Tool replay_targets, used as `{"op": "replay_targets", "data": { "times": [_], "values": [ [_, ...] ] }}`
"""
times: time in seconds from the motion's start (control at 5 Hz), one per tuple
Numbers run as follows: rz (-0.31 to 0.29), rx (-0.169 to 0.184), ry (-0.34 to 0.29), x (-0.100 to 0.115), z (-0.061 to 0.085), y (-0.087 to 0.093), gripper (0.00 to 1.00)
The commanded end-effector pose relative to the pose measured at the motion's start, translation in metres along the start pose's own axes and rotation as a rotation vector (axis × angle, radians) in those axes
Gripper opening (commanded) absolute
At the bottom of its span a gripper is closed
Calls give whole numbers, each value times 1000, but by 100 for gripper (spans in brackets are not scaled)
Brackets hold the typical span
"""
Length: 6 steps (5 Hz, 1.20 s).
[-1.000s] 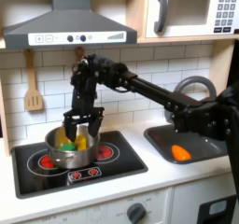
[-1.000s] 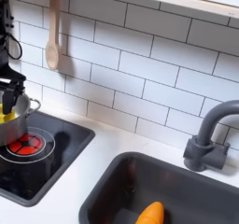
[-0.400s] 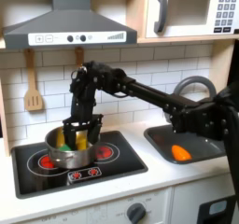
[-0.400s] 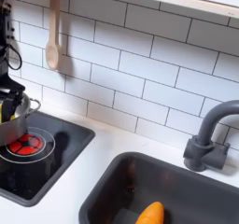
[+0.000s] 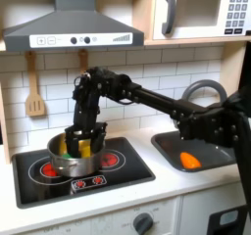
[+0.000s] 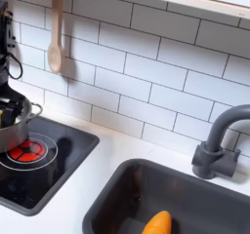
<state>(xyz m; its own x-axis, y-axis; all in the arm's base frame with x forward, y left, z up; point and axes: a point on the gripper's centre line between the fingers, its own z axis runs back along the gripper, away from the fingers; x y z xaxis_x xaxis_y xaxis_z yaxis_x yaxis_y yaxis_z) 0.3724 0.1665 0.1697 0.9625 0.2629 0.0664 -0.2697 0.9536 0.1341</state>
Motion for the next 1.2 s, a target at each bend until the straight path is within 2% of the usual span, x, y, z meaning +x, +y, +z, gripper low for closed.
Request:
{"op": "replay_targets", "data": {
  "times": [0.0, 0.6, 0.8, 1.0],
  "values": [
    [-9, 2, 10, -2, -3, 0, 100],
    [-31, 12, 16, -4, -5, -3, 100],
    [-31, 10, 12, -5, -3, -2, 0],
    [-39, 10, 2, -6, 1, -3, 0]
  ]
}}
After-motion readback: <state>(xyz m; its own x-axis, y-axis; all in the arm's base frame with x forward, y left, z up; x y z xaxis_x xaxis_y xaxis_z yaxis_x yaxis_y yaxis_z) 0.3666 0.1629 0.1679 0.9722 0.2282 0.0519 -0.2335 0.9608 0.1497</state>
